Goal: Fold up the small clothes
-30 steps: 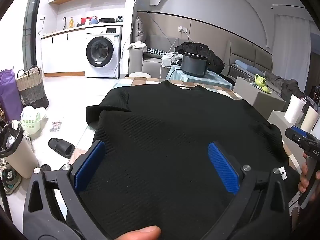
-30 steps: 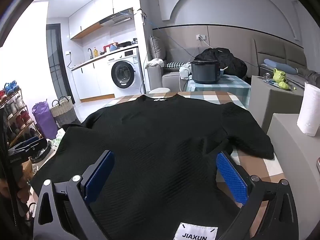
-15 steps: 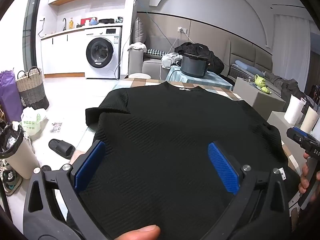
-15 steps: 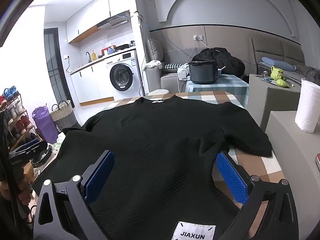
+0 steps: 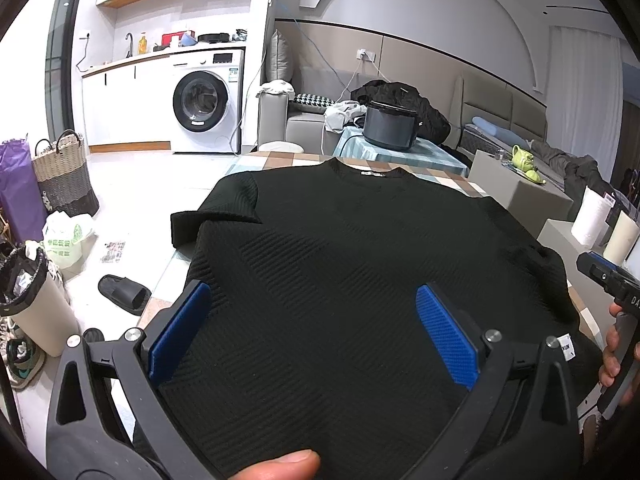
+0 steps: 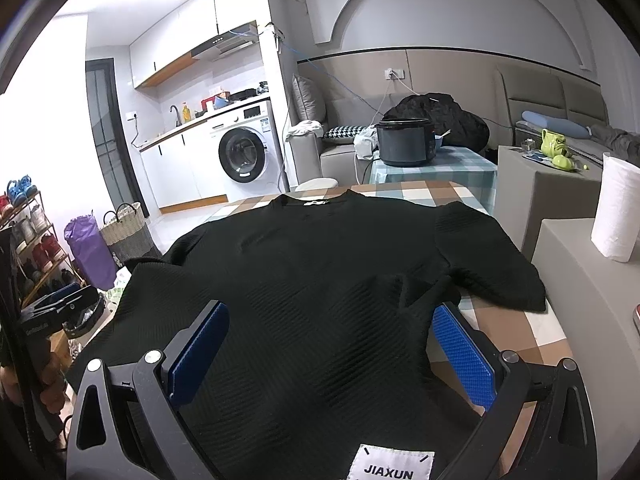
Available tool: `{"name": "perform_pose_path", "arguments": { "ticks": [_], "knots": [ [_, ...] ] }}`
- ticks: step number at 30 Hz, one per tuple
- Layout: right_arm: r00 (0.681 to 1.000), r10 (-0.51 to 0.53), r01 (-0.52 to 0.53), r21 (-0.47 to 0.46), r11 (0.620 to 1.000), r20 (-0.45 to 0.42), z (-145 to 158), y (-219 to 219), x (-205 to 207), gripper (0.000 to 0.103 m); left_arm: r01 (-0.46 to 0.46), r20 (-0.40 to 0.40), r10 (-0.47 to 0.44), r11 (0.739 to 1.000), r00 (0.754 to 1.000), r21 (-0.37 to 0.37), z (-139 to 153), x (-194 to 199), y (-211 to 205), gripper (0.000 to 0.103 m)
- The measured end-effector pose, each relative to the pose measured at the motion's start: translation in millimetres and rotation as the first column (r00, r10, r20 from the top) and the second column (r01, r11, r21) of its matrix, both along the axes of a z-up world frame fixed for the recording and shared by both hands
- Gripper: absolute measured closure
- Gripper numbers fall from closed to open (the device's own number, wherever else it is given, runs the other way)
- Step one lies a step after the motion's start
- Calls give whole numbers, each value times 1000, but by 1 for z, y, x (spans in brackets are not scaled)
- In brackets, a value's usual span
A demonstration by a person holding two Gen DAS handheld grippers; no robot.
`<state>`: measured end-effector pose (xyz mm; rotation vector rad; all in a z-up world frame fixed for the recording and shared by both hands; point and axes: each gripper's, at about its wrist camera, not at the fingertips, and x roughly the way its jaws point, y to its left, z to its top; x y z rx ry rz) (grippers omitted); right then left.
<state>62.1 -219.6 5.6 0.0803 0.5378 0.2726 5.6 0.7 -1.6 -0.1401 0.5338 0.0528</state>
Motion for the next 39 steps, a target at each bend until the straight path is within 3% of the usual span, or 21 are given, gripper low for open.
{"name": "perform_pose_path", "arguments": {
  "ticks": [39],
  "knots": [
    [1000, -26, 26, 54, 998, -5, -6, -10, 3, 0, 23, -15, -23, 999, 1000, 43, -5, -3, -3, 1]
  ]
}}
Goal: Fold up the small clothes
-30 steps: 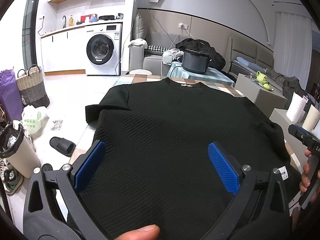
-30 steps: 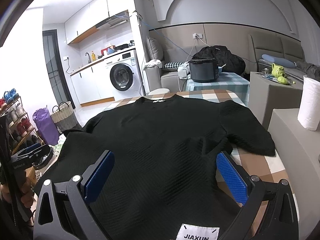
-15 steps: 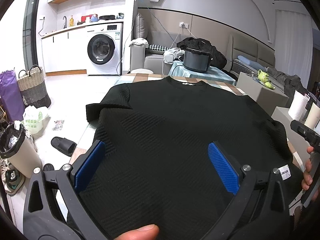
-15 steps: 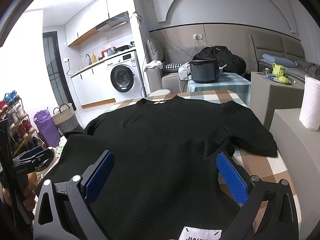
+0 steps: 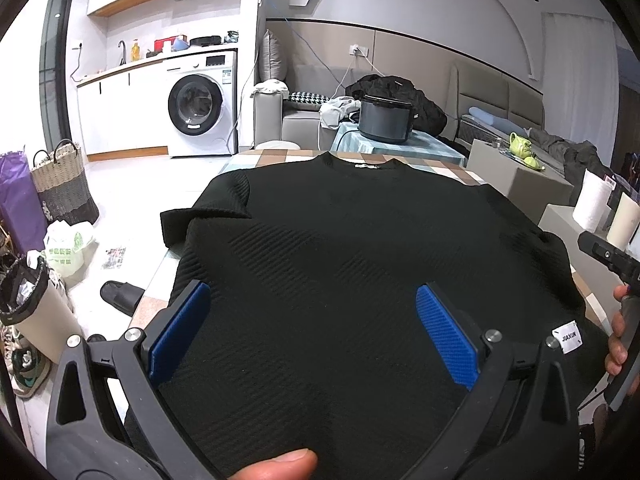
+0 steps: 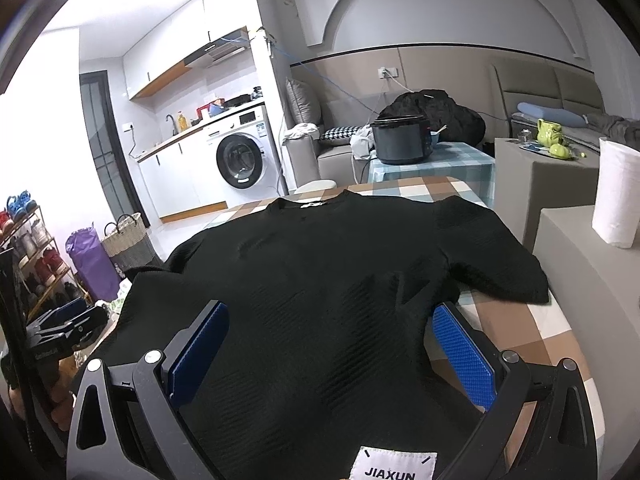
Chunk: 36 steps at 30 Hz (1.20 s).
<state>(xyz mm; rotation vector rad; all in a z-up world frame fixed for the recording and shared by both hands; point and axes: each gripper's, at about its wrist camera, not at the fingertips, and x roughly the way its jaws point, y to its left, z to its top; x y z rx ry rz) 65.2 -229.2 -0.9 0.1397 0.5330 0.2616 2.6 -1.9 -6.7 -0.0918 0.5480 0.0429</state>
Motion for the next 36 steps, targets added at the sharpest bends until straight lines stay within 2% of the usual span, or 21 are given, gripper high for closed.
{"name": "perform_pose_path", "arguments": {
  "ticks": [7, 15, 19, 25, 29, 33, 36],
  "knots": [
    [1000, 0, 0, -7, 1000, 2, 0, 1, -3, 0, -15, 6, 15, 1000, 1000, 4, 4, 1, -1, 1],
    [1000, 4, -4, 0, 1000, 5, 1, 2, -3, 0, -32, -7, 32, 999, 999, -39, 1, 7, 11, 1],
    [1000, -7, 7, 6, 1000, 3, 0, 1, -2, 0, -33, 0, 33, 999, 999, -30, 2, 7, 13, 1],
    [1000, -20, 21, 8, 1000, -14, -4, -1, 3, 0, -41, 7, 41, 999, 999, -15, 2, 10, 16, 1],
    [999, -33, 33, 9, 999, -35, -3, -1, 7, 0, -36, 13, 37, 999, 999, -40, 2, 15, 21, 1],
    [994, -81, 83, 26, 996, -71, 2, -4, 15, 0, -51, 5, 51, 996, 999, -79, 2, 27, 30, 1],
    [988, -128, 133, 48, 990, -86, 6, -12, 22, 0, -72, -13, 71, 994, 997, -77, 1, 40, 36, 1]
  ]
}}
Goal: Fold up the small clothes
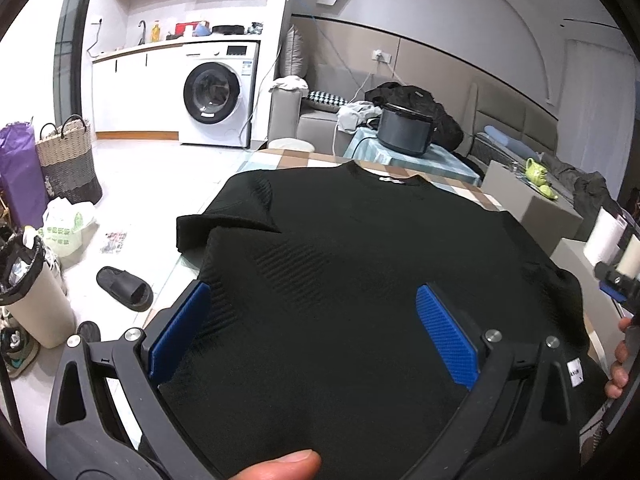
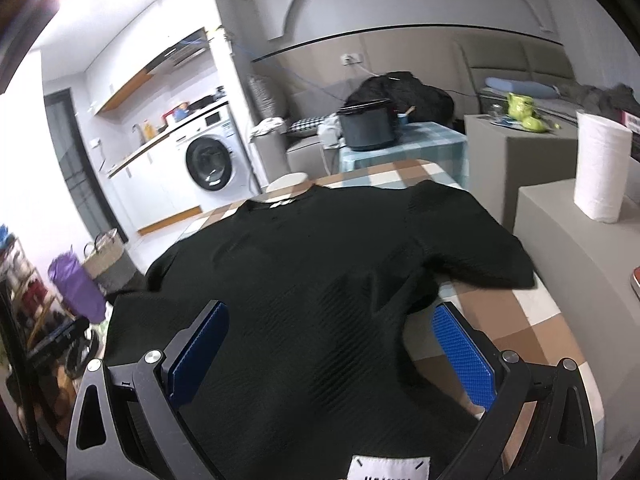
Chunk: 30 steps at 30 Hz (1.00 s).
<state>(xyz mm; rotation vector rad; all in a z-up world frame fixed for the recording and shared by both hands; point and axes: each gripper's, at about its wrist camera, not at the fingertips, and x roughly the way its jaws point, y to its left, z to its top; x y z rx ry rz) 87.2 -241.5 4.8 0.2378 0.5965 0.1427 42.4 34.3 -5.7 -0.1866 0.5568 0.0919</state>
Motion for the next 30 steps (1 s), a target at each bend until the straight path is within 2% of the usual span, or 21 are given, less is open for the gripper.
{"name": "perform_pose_path", "arguments": {
  "ticks": [4, 10, 13, 14, 15, 18, 22, 25, 27, 30],
  "knots": [
    [999, -31, 33, 69, 997, -32, 1, -14, 14, 0, 7, -2, -7, 1000, 1000, -4, 0, 19, 8, 1],
    [988, -139, 143, 67, 987, -73, 0, -33, 35, 0, 6, 1, -6, 1000, 1000, 15, 3, 46, 14, 1],
    [969, -212, 228, 129, 965, -129, -5, -59, 51, 8, 20, 2, -20, 1000, 1000, -6, 4, 62, 20, 2],
    [959, -241, 262, 147, 954, -147, -8, -67, 55, 19, 26, -1, -26, 1000, 1000, -13, 3, 69, 23, 3],
    [946, -279, 305, 162, 939, -162, -10, -77, 57, 24, 26, -5, -26, 1000, 1000, -17, 3, 73, 25, 5],
    [906, -350, 405, 247, 880, -239, -23, -108, 66, 24, 57, -5, -57, 998, 998, -40, 1, 89, 29, 16],
    [842, -398, 516, 329, 791, -363, -52, -143, 74, 24, 64, -21, -65, 997, 998, -30, -3, 110, 27, 16],
    [817, -397, 554, 379, 741, -419, -67, -159, 83, 24, 70, -35, -71, 997, 997, -30, -7, 125, 23, 16],
    [799, -409, 579, 378, 723, -442, -72, -164, 91, 24, 67, -43, -68, 997, 997, -28, -10, 133, 21, 16],
    [793, -428, 586, 355, 728, -433, -71, -163, 103, 24, 69, -51, -71, 997, 996, -27, -13, 145, 18, 16]
  ]
}}
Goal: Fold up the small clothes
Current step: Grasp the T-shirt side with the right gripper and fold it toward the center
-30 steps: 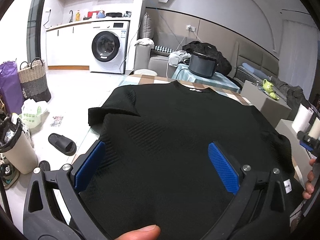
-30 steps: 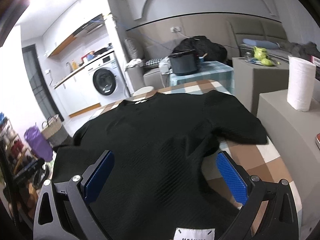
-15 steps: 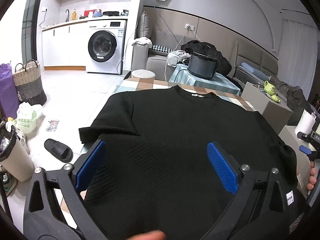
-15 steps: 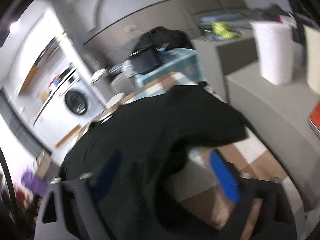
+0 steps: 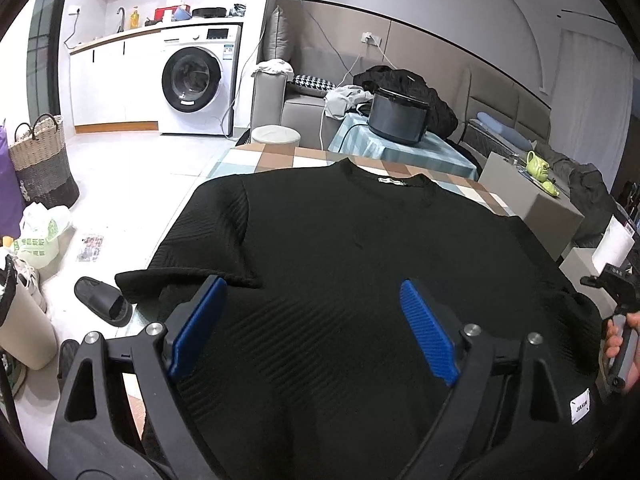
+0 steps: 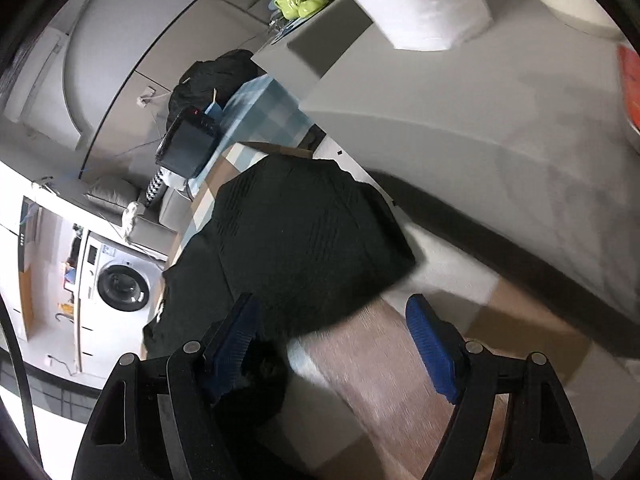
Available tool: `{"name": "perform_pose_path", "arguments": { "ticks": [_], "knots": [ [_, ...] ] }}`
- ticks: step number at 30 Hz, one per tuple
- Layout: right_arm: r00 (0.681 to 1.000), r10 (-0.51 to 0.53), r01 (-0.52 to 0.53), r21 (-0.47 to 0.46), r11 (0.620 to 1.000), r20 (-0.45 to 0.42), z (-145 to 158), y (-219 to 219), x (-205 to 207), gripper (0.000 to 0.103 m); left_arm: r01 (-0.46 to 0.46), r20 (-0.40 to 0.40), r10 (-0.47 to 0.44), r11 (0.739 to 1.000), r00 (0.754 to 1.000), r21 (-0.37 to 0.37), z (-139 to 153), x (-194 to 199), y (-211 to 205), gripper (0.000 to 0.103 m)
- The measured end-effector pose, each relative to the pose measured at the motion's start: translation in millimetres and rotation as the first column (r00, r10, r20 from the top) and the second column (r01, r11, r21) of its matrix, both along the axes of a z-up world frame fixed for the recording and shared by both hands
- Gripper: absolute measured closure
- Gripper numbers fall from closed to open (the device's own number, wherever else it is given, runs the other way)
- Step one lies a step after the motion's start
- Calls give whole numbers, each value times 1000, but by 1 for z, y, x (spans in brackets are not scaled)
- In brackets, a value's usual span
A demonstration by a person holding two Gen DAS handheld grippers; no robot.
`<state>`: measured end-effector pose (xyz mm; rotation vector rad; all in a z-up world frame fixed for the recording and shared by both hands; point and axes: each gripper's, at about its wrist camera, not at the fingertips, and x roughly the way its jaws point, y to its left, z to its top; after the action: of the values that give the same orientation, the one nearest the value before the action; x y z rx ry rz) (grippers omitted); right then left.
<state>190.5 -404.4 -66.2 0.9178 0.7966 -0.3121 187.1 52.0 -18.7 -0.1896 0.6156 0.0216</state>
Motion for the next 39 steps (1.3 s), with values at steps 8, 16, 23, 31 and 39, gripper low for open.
{"name": "perform_pose_path", "arguments": {
  "ticks": [8, 16, 23, 31, 39],
  "knots": [
    [998, 2, -9, -104, 995, -67, -4, 12, 38, 88, -7, -5, 7, 1000, 1000, -15, -6, 17, -3, 16],
    [986, 123, -81, -313, 946, 117, 62, 52, 48, 94, 6, 3, -6, 999, 1000, -37, -12, 13, 5, 16],
    [750, 641, -576, -317, 754, 161, 80, 188, 80, 93, -11, 13, 11, 1000, 1000, -29, -13, -4, 12, 16],
    [797, 603, -572, -273, 774, 39, 48, 182, 75, 57, -39, 9, 39, 998, 999, -42, -15, -21, 22, 15],
    [867, 497, -487, -160, 859, 35, 36, 136, 63, 50, -10, 1, 10, 997, 1000, -71, -9, -15, 12, 15]
  ]
}}
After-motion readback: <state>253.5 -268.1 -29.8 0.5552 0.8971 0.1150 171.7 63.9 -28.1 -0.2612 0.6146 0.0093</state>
